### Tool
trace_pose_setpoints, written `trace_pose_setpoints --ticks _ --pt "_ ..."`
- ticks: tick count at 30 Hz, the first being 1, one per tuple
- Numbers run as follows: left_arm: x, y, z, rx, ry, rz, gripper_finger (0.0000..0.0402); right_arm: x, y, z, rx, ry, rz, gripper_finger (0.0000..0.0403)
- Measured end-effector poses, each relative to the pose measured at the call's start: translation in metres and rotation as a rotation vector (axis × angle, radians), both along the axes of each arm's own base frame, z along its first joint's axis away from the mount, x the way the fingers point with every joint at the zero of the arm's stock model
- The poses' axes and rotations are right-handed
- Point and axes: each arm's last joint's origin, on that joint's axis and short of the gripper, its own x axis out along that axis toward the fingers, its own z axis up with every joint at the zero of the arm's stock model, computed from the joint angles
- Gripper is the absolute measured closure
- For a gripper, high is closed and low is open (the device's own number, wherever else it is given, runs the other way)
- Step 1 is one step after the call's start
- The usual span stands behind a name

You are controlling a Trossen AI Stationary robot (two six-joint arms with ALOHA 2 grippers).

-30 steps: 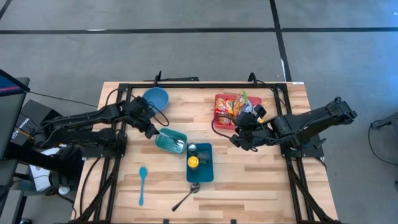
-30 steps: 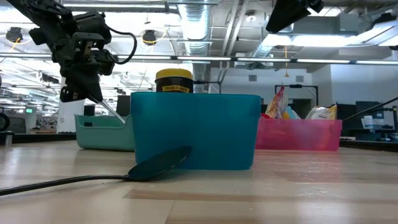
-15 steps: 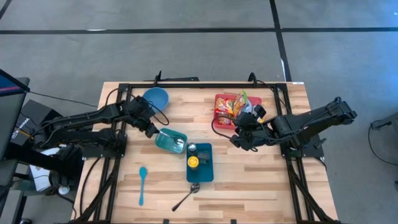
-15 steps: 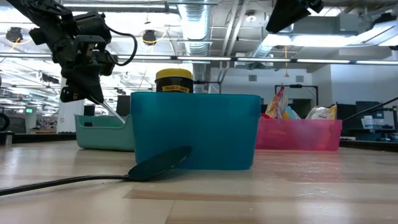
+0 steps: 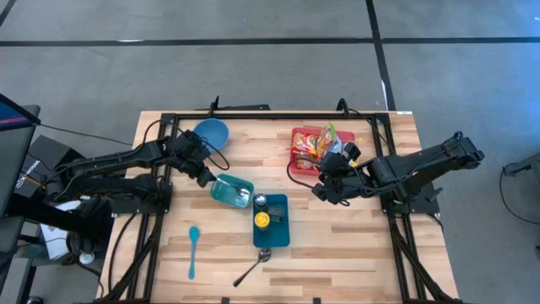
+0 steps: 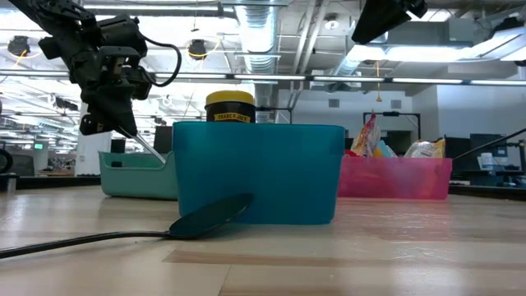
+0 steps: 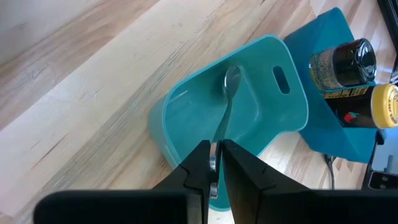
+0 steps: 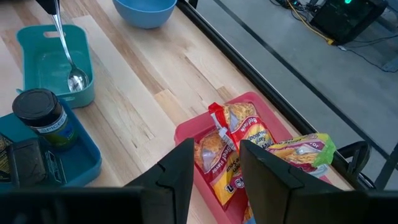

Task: Pick & Place Food Item
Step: Put the silver spoon into the green bin

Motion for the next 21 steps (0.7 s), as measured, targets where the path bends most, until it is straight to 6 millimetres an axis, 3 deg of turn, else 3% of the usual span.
trace_pose_setpoints --ticks 10,21 --pt "0.0000 0.0000 0.0000 0.007 -0.001 -0.009 0.0357 0.0001 0.0000 -0.0001 0.000 0.000 0.000 0.0281" --pt "0.0008 0.0005 0.0006 0.014 -0.010 -0.007 0.0264 0.0000 0.0000 0.0000 -0.001 -0.001 0.000 0.0281"
